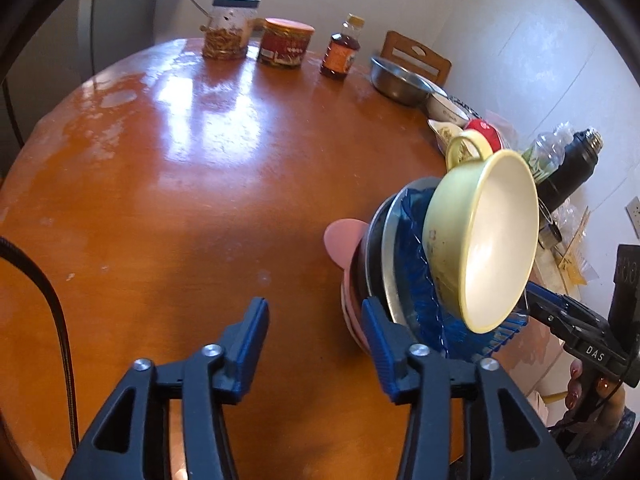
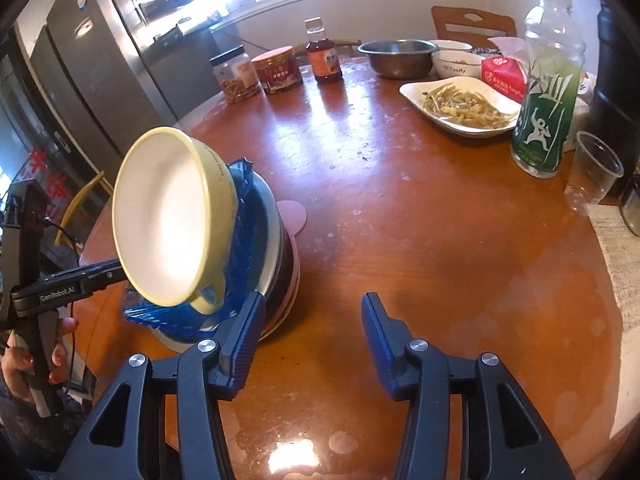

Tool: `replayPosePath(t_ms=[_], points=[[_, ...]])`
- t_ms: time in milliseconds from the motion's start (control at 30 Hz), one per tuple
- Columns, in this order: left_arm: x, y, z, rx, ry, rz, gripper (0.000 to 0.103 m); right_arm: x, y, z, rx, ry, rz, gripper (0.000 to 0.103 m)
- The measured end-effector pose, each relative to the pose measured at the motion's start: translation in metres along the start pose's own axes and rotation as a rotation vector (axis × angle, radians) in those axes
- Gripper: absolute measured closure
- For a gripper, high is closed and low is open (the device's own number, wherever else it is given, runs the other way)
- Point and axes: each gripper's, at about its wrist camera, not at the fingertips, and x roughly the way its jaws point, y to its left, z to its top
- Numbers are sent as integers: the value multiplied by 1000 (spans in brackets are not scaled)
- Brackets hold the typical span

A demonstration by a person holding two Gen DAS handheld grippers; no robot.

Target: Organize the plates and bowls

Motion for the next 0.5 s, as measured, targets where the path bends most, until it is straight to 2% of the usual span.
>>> replayPosePath(t_ms=[133,333,500], points=[[-18,-3,-6,3,-38,20,45,-12,11,-3,-28,-52,-94,42],[-31,-19,-24,17,-76,53,38,-27,27,-14,-42,-89,-104,34],[-38,-35,-49,6,-99,47,29,-39,44,-30,-69,-139,-176,29]])
